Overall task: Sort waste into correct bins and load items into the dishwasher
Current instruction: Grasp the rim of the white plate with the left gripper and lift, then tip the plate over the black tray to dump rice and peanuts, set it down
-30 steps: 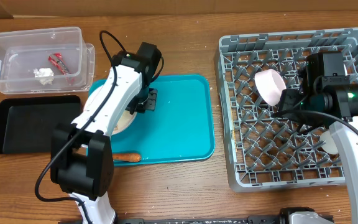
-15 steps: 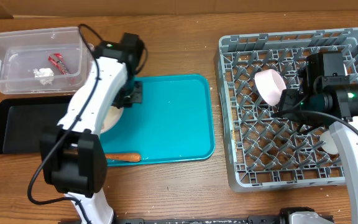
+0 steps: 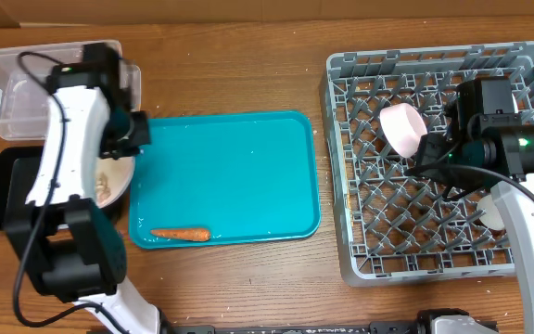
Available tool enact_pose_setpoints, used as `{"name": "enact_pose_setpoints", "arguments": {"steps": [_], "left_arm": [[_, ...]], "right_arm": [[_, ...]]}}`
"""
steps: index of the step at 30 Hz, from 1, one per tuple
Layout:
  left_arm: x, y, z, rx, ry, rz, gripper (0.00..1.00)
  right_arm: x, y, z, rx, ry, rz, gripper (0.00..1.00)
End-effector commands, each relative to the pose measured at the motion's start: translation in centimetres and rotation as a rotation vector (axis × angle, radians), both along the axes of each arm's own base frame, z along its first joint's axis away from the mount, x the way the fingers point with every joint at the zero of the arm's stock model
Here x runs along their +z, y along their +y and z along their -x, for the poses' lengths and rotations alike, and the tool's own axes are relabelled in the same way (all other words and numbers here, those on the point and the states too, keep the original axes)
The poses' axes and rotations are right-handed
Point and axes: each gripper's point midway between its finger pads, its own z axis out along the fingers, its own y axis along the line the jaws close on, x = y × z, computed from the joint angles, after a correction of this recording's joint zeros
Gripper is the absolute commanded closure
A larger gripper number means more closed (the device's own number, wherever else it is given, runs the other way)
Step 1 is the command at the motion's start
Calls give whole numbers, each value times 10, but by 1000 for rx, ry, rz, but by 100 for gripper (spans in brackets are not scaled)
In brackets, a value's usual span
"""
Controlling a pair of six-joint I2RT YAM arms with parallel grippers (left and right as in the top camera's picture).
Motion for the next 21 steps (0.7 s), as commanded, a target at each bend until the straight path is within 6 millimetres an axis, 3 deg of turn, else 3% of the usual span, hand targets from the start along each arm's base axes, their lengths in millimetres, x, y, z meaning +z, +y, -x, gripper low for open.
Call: {"name": "enact_pose_setpoints", "arguments": {"steps": [1,9,21], "left_arm": [[20,8,-7,-3,-95,114,96],[30,37,-5,77,-193,309,96],[69,77,-4,191,-464,642,96]], "right_arm": [[5,0,-2,7,-16,-3,46],[5,0,-2,7,-16,-3,46],[4,0,-1,7,-13,-3,46]]}}
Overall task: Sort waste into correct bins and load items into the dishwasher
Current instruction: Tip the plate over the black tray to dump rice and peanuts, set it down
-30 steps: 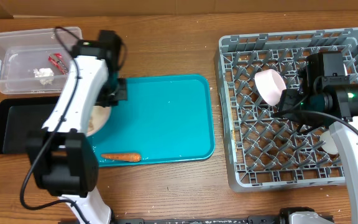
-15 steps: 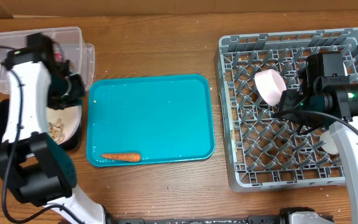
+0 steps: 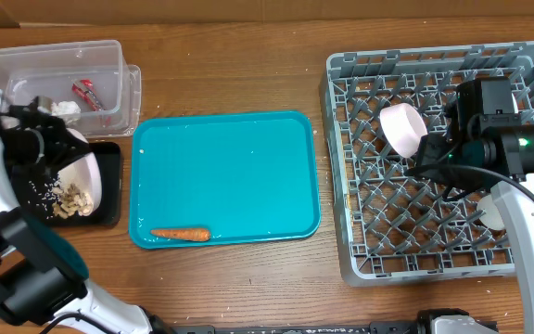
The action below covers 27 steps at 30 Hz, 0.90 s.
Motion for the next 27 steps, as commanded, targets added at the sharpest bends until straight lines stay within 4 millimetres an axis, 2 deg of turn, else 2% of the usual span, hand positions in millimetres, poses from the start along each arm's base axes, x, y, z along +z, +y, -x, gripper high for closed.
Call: {"name": "enact_pose_setpoints", "arguments": {"steps": [1,6,16,26,27], "left_arm": [[45,1,-9,-2,-217,112,96],[67,10,-7,23,-342,218,96],[89,23,0,79,-448,320,96],[91,21,7,85,-440,349,96],[92,23,4,50,-486,311,96]], "right_arm": [[5,0,-2,6,-17,-4,46],[5,0,-2,6,-17,-4,46],[5,0,-2,6,-17,-4,46],[5,0,-2,6,-17,-4,46],[5,0,-2,6,-17,-4,46]]}}
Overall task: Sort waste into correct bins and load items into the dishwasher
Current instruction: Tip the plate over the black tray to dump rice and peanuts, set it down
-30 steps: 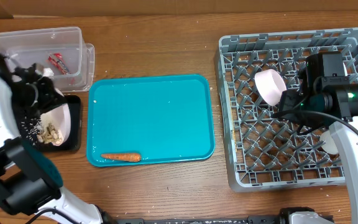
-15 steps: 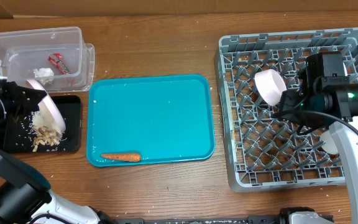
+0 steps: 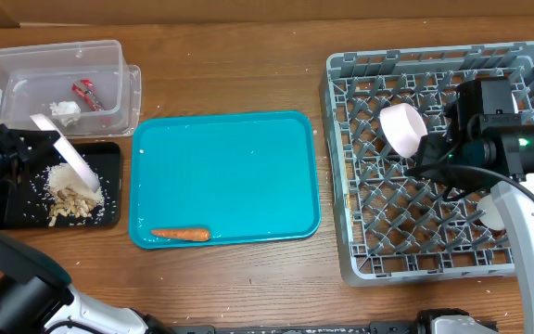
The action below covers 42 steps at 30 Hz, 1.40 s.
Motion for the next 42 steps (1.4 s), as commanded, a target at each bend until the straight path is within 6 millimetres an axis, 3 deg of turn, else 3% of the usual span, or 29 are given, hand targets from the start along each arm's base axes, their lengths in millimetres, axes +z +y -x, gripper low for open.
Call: {"name": "enact_pose_setpoints", "arguments": {"steps": [1,13,20,25,30,33,36,42], "left_arm": [[19,4,-2,-24,-102,-99,96],[21,-3,1,-23,-86,-46,96],[32,-29,3,-75,-81,-18,96],[50,-89,0,-241,-110,-120,96],[50,-175,1,-492,-107,-198,96],[32,-229,0,-636,-49,-260,96],[-2,-270,-6,-701,76,-420,96],[-62,-330,-7,-734,241,-701,96]], "right_arm": [[5,0,-3,7,-19,-3,46],[5,0,-3,7,-19,-3,46],[5,0,-3,7,-19,-4,46],[5,1,-3,6,-20,-4,46],[6,1,-5,6,-30,-4,46],[6,1,-6,6,-34,-5,46],[6,1,-6,6,-33,-5,46],[6,1,-5,7,-29,-4,46]]}}
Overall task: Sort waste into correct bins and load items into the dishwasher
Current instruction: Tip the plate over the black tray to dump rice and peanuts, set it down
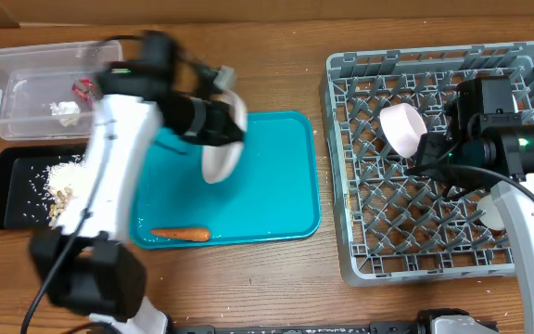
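Note:
My left gripper point(228, 119) hangs over the teal tray point(267, 186), shut on the rim of a white plate point(219, 160) that is tilted on edge and looks bare. An orange carrot point(181, 234) lies at the tray's front left. Rice and food scraps point(63, 178) lie on the black tray point(17, 199) at the left. My right gripper point(431, 148) sits over the grey dish rack point(360, 264), against the right rim of a pink-white bowl point(401, 128) standing on its side. Its fingers are hidden under the wrist.
A clear plastic bin point(17, 88) at the back left holds a red wrapper point(85, 89) and crumpled white paper point(63, 109). Another white dish point(492, 215) shows in the rack beneath my right arm. The rack fills the right side of the table.
My left gripper, then at the far left holding the plate tilted over the black tray, is now to the right over the teal tray, still holding the plate. The right arm has not moved.
My left gripper first held the plate with scraps above the black tray. Then the plate was tilted there and scraps lay on the tray. Later it was steeper and the pile larger. Now the bare plate is over the teal tray.

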Available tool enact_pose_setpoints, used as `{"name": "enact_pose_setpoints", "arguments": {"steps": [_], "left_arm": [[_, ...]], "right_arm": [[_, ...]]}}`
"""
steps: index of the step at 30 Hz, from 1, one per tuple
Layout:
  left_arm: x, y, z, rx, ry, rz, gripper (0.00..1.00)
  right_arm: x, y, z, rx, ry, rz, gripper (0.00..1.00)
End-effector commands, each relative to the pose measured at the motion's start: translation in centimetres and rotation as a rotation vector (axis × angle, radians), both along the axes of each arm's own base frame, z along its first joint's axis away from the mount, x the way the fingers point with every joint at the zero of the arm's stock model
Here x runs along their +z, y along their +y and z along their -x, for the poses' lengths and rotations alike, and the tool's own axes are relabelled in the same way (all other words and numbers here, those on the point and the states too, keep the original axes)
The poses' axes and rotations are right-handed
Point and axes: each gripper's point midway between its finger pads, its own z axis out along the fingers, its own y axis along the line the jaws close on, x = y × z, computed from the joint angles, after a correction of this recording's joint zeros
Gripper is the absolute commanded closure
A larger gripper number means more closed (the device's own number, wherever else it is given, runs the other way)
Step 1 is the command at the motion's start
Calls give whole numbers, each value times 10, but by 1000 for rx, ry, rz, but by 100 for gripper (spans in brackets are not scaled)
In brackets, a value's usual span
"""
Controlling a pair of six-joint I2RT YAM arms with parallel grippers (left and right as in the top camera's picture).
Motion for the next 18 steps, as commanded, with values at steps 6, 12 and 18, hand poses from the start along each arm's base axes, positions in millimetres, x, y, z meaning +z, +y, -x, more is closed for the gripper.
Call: {"name": "enact_pose_setpoints", "arguments": {"steps": [6,12,18], "left_arm": [[-81,-34,7,90,104,-394,96],[-97,-53,16,34,117,-410,61],[-80,-45,11,38,87,-406,32]], "right_arm": [[5,0,-2,6,-16,-4,46],[5,0,-2,6,-16,-4,45],[5,0,-2,6,-16,-4,41]]}}
